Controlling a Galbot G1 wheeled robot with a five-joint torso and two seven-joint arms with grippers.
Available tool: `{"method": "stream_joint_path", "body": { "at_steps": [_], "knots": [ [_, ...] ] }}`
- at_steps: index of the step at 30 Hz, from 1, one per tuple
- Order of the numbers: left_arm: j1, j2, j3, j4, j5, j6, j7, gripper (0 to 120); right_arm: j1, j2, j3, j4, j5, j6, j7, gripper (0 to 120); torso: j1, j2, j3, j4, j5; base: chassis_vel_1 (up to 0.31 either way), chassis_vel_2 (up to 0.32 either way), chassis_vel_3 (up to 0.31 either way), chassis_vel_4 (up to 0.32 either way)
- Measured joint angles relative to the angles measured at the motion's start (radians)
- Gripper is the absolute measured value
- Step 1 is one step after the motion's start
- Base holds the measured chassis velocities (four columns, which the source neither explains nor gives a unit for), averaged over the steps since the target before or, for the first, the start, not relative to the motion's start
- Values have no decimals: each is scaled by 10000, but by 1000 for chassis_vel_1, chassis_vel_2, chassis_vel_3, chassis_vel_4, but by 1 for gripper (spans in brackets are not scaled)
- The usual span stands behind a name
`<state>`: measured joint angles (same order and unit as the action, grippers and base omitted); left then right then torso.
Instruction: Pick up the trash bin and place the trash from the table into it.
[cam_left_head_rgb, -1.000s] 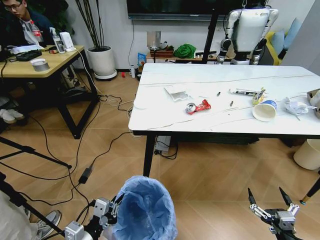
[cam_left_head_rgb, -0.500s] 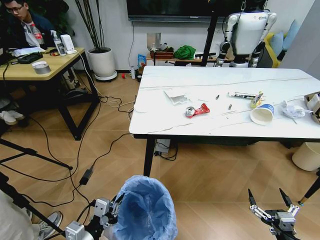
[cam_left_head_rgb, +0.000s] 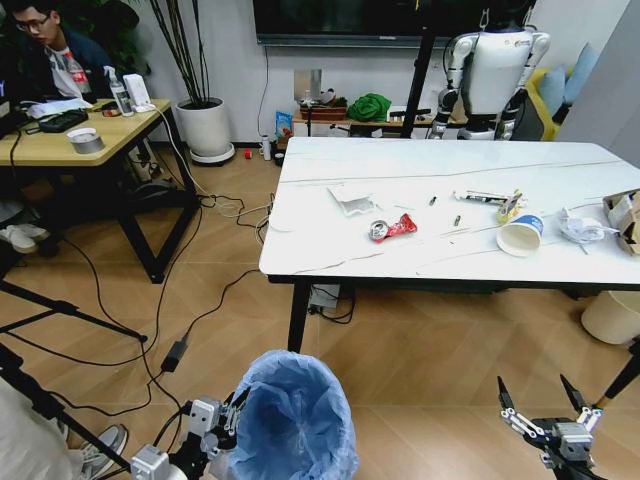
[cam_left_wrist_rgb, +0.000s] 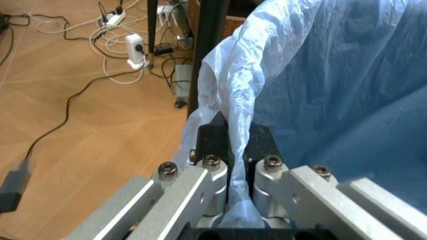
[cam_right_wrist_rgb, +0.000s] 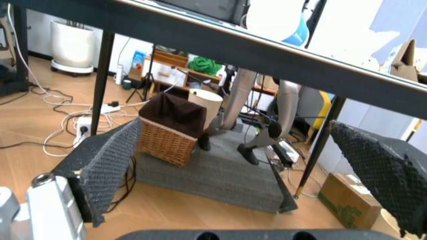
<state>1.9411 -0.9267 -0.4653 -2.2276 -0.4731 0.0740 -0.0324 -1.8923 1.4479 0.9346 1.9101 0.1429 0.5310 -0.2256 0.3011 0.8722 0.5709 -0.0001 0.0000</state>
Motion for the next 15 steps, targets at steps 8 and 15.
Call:
{"method": "stream_joint_path", "body": {
  "at_steps": [8,15],
  "knots": [
    [-6,56,10,-10,3,-4,35,0,-77,-81,-1,-7,313,380,-792,100,153,353,200,0,0,0,0,0,0],
    [-8,45,30,-36,23,-3,48,0,-159,-142,-99,70,664,680,-1648,100,272,626,352,0,0,0,0,0,0]
  ]
}}
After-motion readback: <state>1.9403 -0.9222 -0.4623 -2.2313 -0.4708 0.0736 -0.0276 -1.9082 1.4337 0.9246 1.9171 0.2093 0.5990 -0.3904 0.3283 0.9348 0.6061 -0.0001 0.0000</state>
